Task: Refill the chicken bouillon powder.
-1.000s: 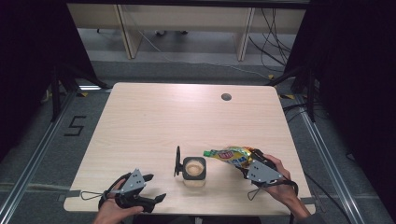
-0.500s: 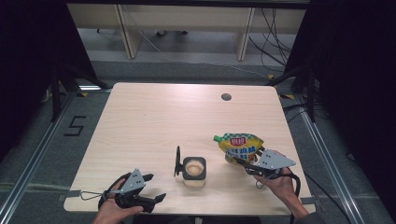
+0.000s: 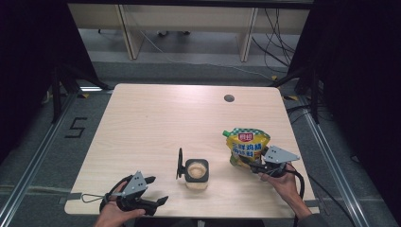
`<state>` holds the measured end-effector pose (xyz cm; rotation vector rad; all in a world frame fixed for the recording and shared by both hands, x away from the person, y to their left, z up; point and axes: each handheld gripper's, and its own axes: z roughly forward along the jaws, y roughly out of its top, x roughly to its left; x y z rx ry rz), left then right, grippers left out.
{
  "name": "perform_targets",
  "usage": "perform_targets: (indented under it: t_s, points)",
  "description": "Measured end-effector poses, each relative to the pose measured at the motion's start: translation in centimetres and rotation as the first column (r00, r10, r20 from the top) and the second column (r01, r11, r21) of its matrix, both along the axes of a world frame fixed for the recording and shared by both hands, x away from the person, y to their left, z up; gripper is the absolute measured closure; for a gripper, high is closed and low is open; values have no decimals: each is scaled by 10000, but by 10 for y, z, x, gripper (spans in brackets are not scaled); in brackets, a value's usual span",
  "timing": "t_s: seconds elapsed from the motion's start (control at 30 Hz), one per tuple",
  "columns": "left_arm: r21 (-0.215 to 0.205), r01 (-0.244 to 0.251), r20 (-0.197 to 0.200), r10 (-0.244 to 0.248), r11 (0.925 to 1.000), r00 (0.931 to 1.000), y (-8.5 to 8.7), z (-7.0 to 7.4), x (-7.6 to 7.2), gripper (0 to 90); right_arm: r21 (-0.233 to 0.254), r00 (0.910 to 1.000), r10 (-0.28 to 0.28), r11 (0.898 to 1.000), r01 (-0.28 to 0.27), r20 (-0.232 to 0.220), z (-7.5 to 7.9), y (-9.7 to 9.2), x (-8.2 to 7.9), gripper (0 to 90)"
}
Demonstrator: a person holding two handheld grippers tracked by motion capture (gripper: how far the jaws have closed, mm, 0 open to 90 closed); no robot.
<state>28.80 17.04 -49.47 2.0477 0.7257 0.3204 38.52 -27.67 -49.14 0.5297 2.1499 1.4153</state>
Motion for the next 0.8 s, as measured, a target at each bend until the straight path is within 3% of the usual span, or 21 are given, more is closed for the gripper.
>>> perform_targets:
  t_s: [0.2, 0.23, 0.43, 0.5, 0.53, 0.57, 0.8]
  points:
    - [-6, -6, 4, 6, 10000, 10000, 0, 0, 0, 184, 163, 9997, -147, 9998, 150, -184, -1, -2, 2, 544]
    - [2, -11, -4, 11, 10000, 10000, 0, 0, 0, 184, 77, 9990, -141, 9999, 144, -418, -1, -4, 2, 542]
    - [-23, -137, -153, 137, 9999, 9998, 0, 1, -1, 184, 571, 9959, -509, 9968, 552, -742, -6, -10, 3, 529]
    - [-47, -153, -135, 152, 9999, 9998, 0, 1, -1, 184, 401, 9960, -491, 9978, 522, -749, -5, -11, 3, 521]
    - [-22, -140, -151, 140, 9999, 9998, 1, 1, -1, 184, 566, 9942, -637, 9960, 688, -871, -6, -9, 1, 518]
    - [5, -131, -125, 132, 9999, 9998, 1, 1, -1, 184, 452, 9958, -571, 9972, 604, -712, -5, -10, 3, 513]
    - [170, -38, -38, 39, 9998, 10000, 2, 2, 0, 184, -128, 9928, -761, 9971, 752, -925, -3, -11, 1, 423]
